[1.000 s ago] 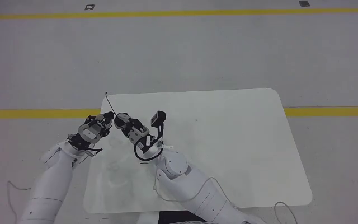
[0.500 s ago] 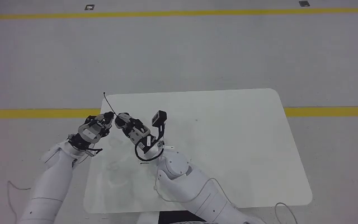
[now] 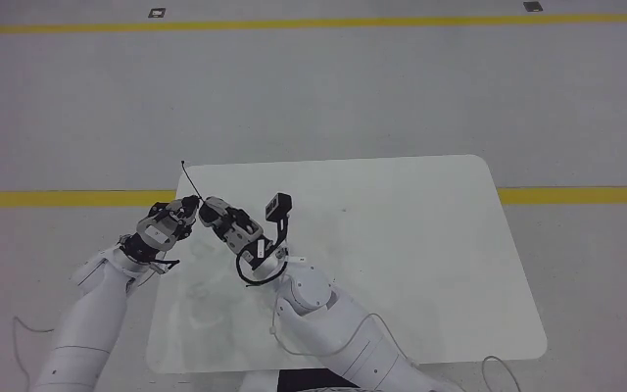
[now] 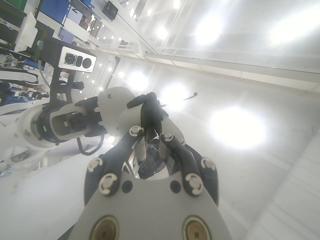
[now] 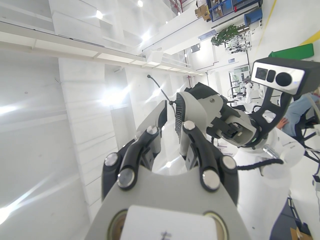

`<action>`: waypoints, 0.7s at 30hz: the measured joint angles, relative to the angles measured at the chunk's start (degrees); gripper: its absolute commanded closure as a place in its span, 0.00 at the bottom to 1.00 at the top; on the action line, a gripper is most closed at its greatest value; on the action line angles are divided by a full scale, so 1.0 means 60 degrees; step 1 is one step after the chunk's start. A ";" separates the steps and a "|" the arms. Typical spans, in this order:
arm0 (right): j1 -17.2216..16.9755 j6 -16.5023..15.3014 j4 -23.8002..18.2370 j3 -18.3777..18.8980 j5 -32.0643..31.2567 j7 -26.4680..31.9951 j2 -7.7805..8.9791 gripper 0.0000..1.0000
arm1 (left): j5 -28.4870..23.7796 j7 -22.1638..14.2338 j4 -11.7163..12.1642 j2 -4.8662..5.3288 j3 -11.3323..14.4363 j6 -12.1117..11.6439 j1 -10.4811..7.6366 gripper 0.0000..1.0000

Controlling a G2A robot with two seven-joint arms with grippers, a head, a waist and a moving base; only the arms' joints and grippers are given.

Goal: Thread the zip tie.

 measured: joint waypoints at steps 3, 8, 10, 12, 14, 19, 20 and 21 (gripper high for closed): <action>0.0006 0.0000 0.0003 -0.0021 -0.0017 0.0001 0.0003 0.92 | 0.0000 0.0000 0.0000 0.0000 0.0000 0.0000 0.0000 1.00; 0.0014 0.0000 -0.0003 -0.0021 -0.0095 -0.0009 -0.0001 1.00 | 0.0000 0.0000 0.0000 0.0000 0.0000 0.0000 0.0000 1.00; 0.0016 0.0000 -0.0003 -0.0019 -0.0120 -0.0009 -0.0002 1.00 | 0.0000 0.0000 0.0000 0.0000 0.0000 0.0000 0.0000 1.00; 0.0017 0.0000 0.0006 -0.0018 -0.0165 -0.0019 -0.0003 1.00 | 0.0000 0.0000 0.0000 0.0000 0.0000 0.0000 0.0000 1.00; 0.0013 0.0000 0.0027 -0.0010 -0.0218 -0.0038 -0.0002 1.00 | 0.0000 0.0000 0.0000 0.0000 0.0000 0.0000 0.0000 1.00; -0.0009 0.0000 0.0187 0.0036 -0.0337 -0.0166 0.0005 1.00 | 0.0000 0.0000 0.0000 0.0000 0.0000 0.0000 0.0000 1.00; -0.0005 0.0000 0.0266 0.0046 -0.0305 -0.0211 0.0003 1.00 | 0.0000 0.0000 0.0000 0.0000 0.0000 0.0000 0.0000 1.00; 0.0005 0.0000 0.0333 0.0048 -0.0279 -0.0241 -0.0001 1.00 | 0.0000 0.0000 0.0000 0.0000 0.0000 0.0000 0.0000 1.00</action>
